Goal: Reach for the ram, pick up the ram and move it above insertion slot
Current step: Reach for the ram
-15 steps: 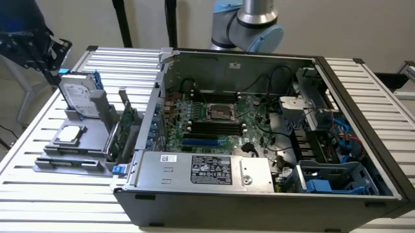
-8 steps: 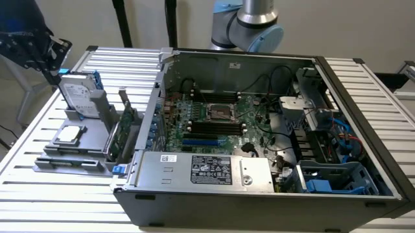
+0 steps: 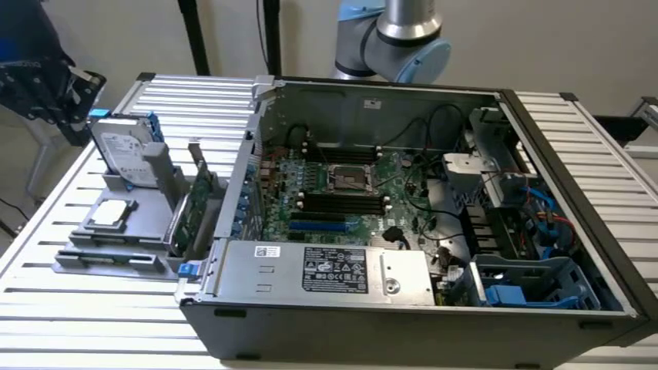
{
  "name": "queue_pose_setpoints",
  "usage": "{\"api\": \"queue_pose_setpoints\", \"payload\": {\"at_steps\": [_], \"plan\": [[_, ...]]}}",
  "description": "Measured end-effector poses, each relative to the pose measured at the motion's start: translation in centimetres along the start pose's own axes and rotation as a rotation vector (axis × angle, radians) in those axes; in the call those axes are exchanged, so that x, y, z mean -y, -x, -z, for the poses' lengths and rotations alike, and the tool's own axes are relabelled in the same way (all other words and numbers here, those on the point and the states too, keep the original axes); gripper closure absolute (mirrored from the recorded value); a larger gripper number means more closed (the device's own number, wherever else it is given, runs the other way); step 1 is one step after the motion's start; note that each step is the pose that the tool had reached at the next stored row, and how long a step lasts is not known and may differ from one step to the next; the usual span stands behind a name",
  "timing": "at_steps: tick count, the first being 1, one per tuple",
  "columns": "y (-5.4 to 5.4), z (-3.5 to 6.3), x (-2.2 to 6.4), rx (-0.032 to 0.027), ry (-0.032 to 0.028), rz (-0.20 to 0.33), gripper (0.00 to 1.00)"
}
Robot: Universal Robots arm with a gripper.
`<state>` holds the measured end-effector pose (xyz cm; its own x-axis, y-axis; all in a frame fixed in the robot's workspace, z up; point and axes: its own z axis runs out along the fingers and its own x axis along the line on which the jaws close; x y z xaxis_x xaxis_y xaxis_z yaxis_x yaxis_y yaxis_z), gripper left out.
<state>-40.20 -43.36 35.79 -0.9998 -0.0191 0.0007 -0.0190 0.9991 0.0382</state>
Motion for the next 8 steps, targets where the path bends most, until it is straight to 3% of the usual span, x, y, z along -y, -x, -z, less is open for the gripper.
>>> {"api": "queue_pose_setpoints", "payload": {"at_steps": [8], "plan": [[-0.1, 0.12, 3.5, 0.0002, 0.0, 0.0, 0.89]]}}
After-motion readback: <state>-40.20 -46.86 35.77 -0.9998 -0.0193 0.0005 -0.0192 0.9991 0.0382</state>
